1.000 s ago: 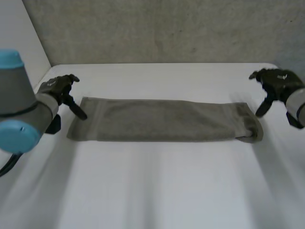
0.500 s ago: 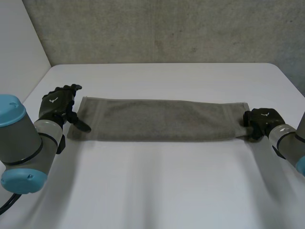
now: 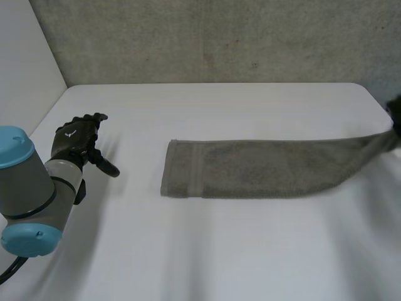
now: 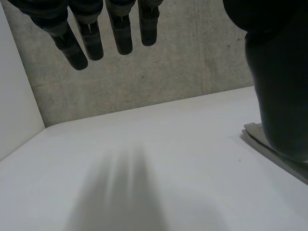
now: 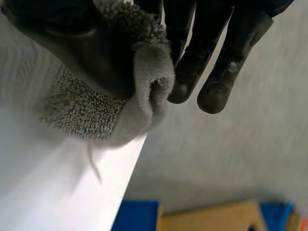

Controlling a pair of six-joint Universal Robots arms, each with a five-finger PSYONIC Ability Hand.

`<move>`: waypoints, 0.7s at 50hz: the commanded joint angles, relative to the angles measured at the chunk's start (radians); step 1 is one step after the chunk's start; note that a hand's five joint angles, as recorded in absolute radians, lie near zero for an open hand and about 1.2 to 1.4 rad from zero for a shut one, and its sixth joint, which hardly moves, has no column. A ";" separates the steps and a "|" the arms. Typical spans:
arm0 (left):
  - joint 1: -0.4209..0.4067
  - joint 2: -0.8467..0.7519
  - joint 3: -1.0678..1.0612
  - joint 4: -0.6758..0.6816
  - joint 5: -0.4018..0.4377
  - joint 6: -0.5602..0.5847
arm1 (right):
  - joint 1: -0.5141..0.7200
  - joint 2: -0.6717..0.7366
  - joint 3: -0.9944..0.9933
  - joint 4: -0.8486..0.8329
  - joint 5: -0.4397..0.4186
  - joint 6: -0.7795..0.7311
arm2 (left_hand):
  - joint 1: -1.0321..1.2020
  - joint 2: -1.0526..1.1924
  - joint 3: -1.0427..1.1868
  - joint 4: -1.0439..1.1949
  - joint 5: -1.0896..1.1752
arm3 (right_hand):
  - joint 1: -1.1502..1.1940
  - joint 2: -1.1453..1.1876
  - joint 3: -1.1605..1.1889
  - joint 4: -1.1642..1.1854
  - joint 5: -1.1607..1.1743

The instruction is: Fold the towel.

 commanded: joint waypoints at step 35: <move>-0.037 -0.028 -0.008 0.001 0.001 0.006 | 0.442 -0.060 0.266 -0.018 -0.056 0.271 | -0.083 -0.078 -0.065 -0.086 -0.218 | -1.152 -1.143 -1.146 -1.169 -1.160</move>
